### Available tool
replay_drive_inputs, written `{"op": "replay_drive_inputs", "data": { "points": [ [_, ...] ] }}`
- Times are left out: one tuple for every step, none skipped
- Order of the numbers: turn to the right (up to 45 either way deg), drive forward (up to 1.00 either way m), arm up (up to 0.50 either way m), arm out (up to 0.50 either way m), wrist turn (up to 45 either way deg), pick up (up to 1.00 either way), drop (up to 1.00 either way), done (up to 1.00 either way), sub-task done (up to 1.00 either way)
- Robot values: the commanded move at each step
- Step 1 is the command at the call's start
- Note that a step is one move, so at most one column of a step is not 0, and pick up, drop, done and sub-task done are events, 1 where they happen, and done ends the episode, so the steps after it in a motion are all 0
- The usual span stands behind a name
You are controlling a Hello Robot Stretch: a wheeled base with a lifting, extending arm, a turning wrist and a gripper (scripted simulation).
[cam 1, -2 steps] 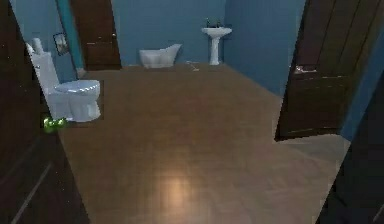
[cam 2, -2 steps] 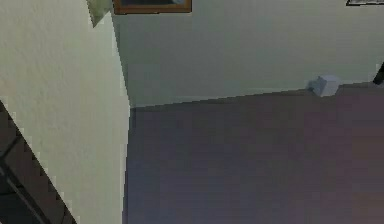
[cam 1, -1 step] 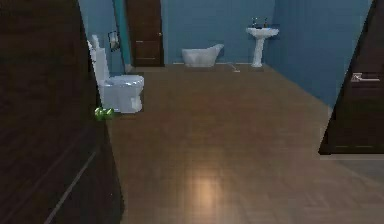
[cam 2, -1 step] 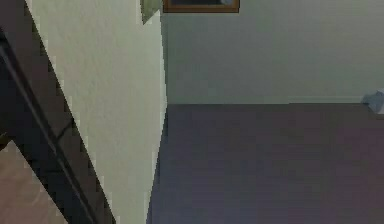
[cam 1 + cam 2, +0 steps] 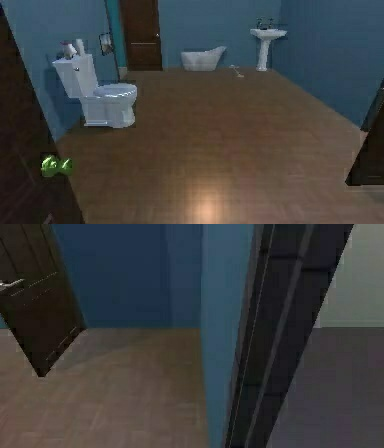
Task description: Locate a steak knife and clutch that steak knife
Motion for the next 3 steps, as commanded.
{"op": "replay_drive_inputs", "data": {
  "points": [
    [36.0, 0.00, 0.00, 0.00, 0.0, 0.00, 0.00, 0.00, 0.00],
    [0.0, 0.10, 0.00, 0.00, 0.0, 0.00, 0.00, 0.00, 0.00],
    [-15.0, 0.00, 0.00, 0.00, 0.0, 0.00, 0.00, 0.00, 0.00]
  ]
}}
